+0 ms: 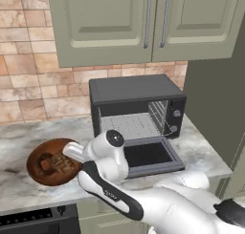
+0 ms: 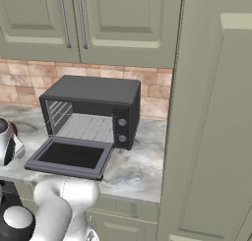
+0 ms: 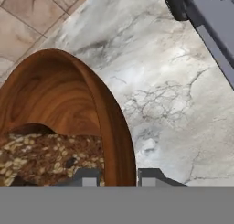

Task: Pick up the heated bread from the toaster oven and place it in the bowl. Then move the bread bowl to the dining counter.

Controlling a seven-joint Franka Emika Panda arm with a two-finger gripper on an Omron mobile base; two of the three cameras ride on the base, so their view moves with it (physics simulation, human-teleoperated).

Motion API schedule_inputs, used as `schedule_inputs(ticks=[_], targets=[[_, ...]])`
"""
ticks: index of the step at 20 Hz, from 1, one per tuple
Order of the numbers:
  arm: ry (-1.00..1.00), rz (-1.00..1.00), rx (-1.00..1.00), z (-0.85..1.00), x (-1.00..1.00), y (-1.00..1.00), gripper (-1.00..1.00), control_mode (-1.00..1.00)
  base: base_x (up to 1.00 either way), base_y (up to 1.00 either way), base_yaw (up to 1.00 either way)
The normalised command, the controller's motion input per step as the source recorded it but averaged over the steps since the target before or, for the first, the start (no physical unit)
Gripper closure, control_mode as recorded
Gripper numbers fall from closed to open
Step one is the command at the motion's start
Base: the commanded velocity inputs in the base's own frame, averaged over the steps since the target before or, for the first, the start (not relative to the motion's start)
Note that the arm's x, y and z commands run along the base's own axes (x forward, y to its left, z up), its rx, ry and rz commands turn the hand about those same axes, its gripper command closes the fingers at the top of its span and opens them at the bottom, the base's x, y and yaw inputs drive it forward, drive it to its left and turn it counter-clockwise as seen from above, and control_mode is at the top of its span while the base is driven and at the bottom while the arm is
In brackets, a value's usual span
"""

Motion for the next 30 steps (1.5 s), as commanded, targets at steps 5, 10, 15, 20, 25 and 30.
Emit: schedule_inputs(ticks=[5,10,15,20,25,30], targets=[[-0.25,-0.23,0.01,1.0,-0.78,-0.63,1.0,-1.0,0.0,0.0,0.0],[-0.05,-0.25,0.0,1.0,-0.66,-0.57,1.0,-1.0,0.0,0.0,0.0],[0.01,-0.24,0.0,1.0,-0.51,-0.48,1.0,-1.0,0.0,0.0,0.0],[0.21,-0.21,0.01,1.0,-0.43,-0.65,1.0,-1.0,0.0,0.0,0.0],[0.29,-0.08,0.19,0.63,-0.52,-1.0,1.0,-1.0,0.0,0.0,0.0],[0.12,-0.07,0.06,0.11,-0.12,-0.63,1.0,-1.0,0.0,0.0,0.0]])
